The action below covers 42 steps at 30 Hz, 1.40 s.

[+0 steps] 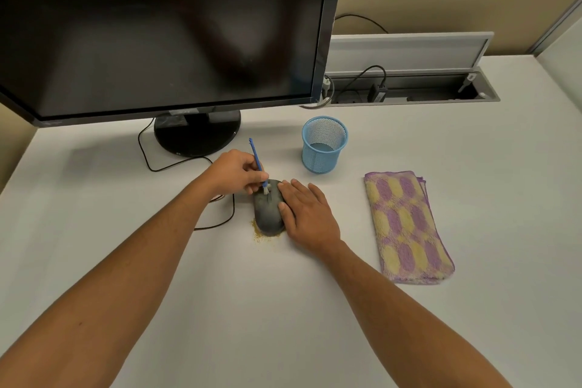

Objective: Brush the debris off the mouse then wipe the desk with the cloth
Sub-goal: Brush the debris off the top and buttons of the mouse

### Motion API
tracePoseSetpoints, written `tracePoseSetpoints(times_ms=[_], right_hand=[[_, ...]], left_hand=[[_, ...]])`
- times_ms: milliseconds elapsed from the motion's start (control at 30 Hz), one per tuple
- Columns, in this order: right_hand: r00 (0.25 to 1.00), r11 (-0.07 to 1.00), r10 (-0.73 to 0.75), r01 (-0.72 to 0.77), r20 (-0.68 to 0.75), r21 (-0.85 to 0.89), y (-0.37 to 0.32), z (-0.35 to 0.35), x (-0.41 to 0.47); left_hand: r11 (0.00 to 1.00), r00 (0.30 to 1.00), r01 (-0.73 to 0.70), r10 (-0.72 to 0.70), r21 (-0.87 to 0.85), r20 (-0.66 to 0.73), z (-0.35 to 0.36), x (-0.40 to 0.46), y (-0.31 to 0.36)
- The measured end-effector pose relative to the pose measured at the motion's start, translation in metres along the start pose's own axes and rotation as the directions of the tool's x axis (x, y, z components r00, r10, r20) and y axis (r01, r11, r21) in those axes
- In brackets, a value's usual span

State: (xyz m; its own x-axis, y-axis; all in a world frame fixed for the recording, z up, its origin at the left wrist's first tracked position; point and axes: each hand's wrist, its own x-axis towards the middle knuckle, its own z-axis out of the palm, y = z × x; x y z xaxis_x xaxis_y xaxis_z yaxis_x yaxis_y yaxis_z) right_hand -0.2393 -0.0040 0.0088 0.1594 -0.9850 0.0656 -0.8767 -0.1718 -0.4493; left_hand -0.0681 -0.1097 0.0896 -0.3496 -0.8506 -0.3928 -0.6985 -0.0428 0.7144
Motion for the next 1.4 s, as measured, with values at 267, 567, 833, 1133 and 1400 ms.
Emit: tracePoseSetpoints(times_ms=[267,567,833,1133,1400], right_hand=[[1.000,1.000,-0.003,0.003,0.004,-0.007,0.002,0.000,0.000],[0.999,1.000,0.001,0.000,0.037,-0.013,0.002,0.000,0.000],[1.000,1.000,0.001,-0.001,0.020,-0.003,0.001,-0.002,0.000],[1.000,1.000,-0.001,0.001,-0.004,-0.001,0.000,-0.001,-0.001],[1.000,1.000,0.001,-0.001,0.015,-0.006,0.000,-0.002,-0.001]], left_hand=[[0.982,0.995,0.026,-0.006,-0.188,0.103,-0.002,-0.007,-0.005],[0.998,0.974,-0.028,0.015,-0.057,-0.225,0.014,-0.002,-0.006],[1.000,0.996,0.010,-0.009,-0.008,0.093,0.002,-0.007,-0.002],[0.981,0.984,0.008,0.027,-0.194,0.178,0.003,-0.016,0.001],[0.997,0.967,-0.069,0.058,-0.037,-0.250,0.014,-0.002,0.004]])
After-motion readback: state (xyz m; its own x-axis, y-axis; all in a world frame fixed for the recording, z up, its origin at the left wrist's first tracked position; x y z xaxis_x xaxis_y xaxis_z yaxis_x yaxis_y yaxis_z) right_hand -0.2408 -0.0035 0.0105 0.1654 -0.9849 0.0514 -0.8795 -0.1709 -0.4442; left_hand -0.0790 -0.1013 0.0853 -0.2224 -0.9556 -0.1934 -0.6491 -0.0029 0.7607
